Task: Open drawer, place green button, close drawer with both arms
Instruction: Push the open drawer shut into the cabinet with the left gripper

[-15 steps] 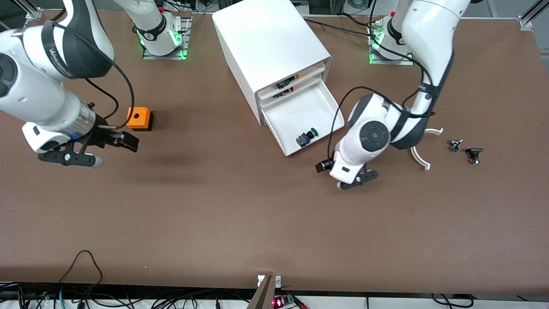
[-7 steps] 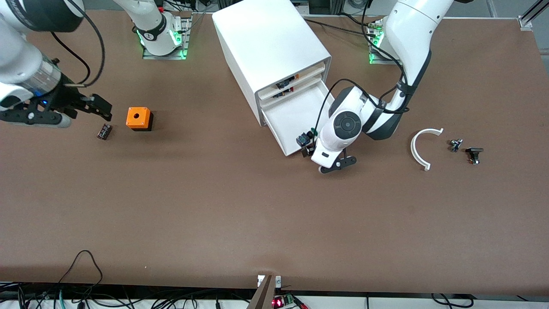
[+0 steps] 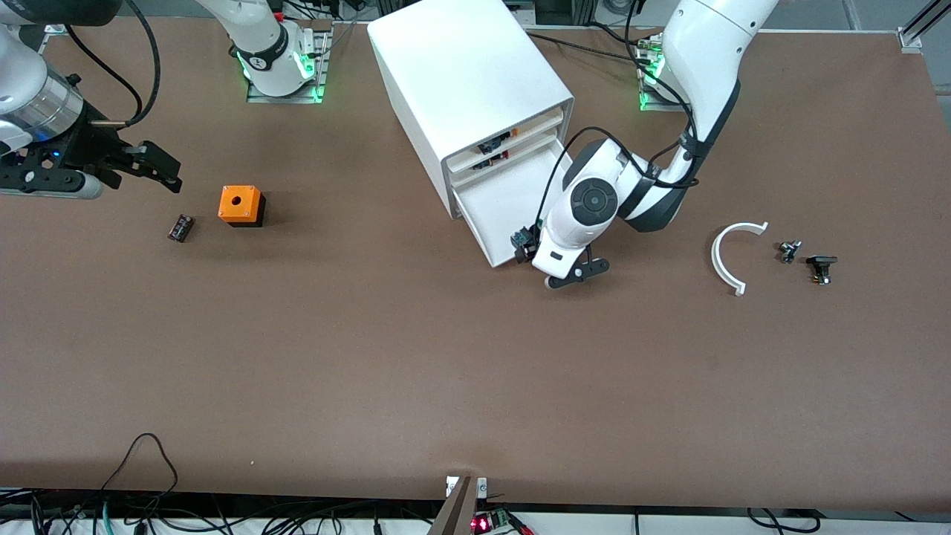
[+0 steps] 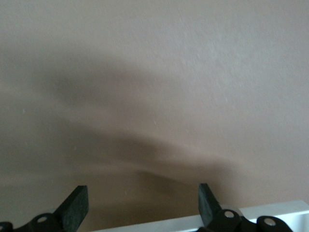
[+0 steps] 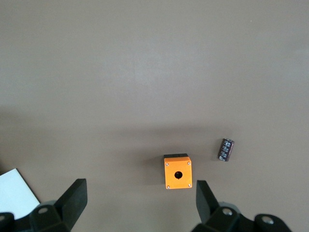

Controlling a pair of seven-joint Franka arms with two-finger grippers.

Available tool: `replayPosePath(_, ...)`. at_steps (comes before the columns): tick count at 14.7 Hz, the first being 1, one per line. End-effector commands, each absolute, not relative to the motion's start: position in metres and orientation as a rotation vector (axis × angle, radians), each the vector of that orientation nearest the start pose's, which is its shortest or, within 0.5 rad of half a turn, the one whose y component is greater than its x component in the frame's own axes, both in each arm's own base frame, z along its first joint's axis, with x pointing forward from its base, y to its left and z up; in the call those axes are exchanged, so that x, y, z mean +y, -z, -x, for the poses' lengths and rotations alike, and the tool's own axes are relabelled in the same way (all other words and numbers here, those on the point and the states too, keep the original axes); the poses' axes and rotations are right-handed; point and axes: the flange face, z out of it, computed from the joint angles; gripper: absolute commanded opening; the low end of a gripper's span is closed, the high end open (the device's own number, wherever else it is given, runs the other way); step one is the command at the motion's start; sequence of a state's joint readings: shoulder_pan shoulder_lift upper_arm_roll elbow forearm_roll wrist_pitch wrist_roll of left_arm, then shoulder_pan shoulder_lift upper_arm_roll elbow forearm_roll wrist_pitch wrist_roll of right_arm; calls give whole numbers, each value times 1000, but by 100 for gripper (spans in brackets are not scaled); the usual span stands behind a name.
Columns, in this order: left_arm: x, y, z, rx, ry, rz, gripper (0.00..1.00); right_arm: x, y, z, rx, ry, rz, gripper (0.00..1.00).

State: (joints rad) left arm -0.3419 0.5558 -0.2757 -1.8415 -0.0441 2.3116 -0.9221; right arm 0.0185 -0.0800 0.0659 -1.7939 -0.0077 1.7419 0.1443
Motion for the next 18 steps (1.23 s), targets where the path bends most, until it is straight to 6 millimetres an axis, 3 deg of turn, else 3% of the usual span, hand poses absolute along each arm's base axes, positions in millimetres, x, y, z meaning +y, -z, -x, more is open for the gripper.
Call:
replayPosePath(1, -373, -237, -497, -583, -335, 3166, 100, 43, -586, -539, 70, 56, 3131, 100)
replayPosePath(7, -406, -239, -458, -624, -410, 3151, 100, 40, -603, -552, 97, 116, 3127, 100)
replayPosePath(11, -425, -247, -436, -619, -433, 3152, 100, 32, -603, -555, 91, 118, 3134, 100)
replayPosePath(18, -431, -242, -408, -580, -465, 3129, 100, 29, -606, -553, 103, 125, 3133, 100)
